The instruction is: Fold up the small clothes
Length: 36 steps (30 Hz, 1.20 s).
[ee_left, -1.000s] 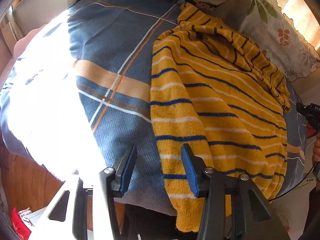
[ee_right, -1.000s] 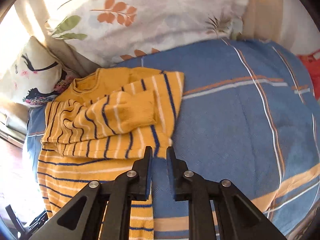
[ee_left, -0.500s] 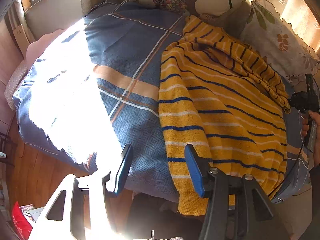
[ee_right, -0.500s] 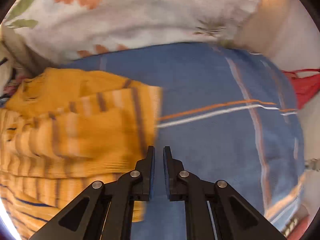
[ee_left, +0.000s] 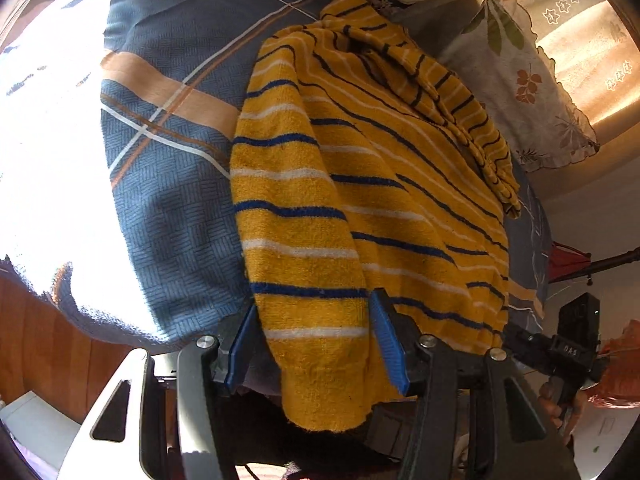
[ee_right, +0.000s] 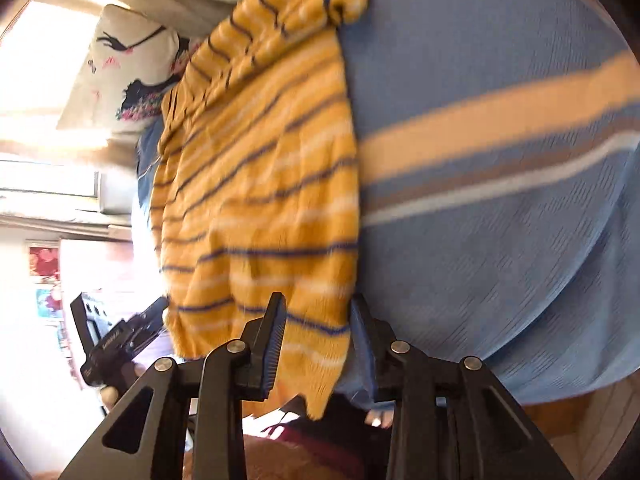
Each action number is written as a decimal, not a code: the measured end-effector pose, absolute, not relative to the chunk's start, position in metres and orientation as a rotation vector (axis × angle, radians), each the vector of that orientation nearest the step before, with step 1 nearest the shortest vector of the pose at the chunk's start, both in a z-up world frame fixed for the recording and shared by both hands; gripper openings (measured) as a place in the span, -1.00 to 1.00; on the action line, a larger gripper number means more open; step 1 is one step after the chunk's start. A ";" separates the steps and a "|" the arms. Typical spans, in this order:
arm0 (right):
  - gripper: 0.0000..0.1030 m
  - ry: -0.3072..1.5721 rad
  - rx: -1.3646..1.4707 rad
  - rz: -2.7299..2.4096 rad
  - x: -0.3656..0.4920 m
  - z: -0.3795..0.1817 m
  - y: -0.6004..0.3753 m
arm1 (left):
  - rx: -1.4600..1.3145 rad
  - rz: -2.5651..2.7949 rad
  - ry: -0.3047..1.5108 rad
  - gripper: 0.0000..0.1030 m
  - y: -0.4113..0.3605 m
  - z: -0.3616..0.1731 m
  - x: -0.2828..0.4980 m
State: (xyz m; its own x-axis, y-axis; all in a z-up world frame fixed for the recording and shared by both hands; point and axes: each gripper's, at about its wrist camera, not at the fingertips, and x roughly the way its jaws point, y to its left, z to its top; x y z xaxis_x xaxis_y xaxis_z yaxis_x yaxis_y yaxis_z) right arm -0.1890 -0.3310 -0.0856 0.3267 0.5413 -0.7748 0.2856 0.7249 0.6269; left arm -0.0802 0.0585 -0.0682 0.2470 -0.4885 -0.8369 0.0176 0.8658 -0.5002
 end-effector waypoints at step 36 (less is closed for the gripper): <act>-0.86 1.300 0.664 0.446 -0.236 -0.038 -0.270 | -0.572 -0.258 1.230 -0.85 0.086 -0.008 -0.157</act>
State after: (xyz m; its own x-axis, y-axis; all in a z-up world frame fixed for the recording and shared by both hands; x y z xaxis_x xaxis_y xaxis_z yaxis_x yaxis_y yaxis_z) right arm -0.2361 -0.2705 -0.0382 0.2248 0.6462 -0.7293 0.0618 0.7375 0.6725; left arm -0.1571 0.0859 -0.0082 0.3278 -0.4827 -0.8121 -0.1159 0.8326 -0.5416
